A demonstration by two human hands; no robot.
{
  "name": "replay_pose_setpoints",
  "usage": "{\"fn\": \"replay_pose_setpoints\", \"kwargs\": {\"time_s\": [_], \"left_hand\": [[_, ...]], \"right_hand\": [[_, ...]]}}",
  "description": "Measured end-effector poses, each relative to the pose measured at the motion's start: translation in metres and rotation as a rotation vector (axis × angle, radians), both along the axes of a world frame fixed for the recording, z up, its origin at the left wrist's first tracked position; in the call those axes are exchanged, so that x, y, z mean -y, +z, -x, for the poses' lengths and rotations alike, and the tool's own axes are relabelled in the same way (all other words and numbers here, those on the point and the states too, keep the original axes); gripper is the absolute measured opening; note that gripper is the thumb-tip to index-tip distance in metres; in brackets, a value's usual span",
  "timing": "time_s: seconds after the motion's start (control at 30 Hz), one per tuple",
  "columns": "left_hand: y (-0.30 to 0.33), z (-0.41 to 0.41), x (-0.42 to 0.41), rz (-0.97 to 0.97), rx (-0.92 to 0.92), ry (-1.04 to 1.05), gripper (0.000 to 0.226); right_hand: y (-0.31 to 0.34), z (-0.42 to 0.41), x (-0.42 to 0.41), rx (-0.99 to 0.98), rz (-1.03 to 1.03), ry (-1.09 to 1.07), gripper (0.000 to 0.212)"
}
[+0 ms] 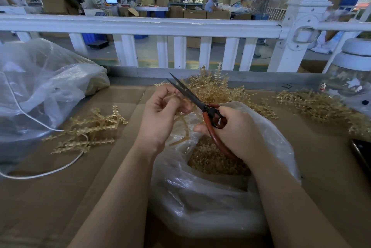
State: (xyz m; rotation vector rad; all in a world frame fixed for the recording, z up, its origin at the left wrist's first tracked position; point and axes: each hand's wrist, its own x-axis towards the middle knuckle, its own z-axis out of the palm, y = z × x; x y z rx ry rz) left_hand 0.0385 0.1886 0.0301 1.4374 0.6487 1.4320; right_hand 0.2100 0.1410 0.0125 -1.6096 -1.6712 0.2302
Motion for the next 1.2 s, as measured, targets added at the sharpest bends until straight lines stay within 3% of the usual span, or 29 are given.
{"fn": "replay_pose_setpoints", "kwargs": {"time_s": [0.43, 0.6, 0.7, 0.87, 1.03, 1.2], "left_hand": [[0.000, 0.003, -0.001, 0.005, -0.013, 0.001, 0.013], [0.000, 0.003, -0.001, 0.082, 0.025, 0.001, 0.023], [0.001, 0.003, -0.002, 0.163, 0.057, -0.010, 0.016], [0.004, 0.008, -0.005, 0.369, 0.211, -0.050, 0.008], [0.005, 0.013, -0.011, 0.457, 0.355, -0.090, 0.007], [0.002, 0.029, -0.021, 0.498, 0.495, 0.088, 0.020]], "right_hand": [[0.002, 0.000, 0.001, 0.070, -0.035, -0.047, 0.077], [0.001, 0.000, 0.000, 0.055, -0.029, -0.043, 0.075], [-0.001, -0.001, -0.001, 0.003, -0.024, -0.022, 0.071], [-0.005, -0.004, -0.003, -0.047, -0.087, -0.073, 0.069], [-0.006, -0.004, -0.002, -0.020, -0.107, -0.103, 0.071], [-0.003, -0.003, -0.002, 0.066, -0.089, -0.147, 0.070]]}}
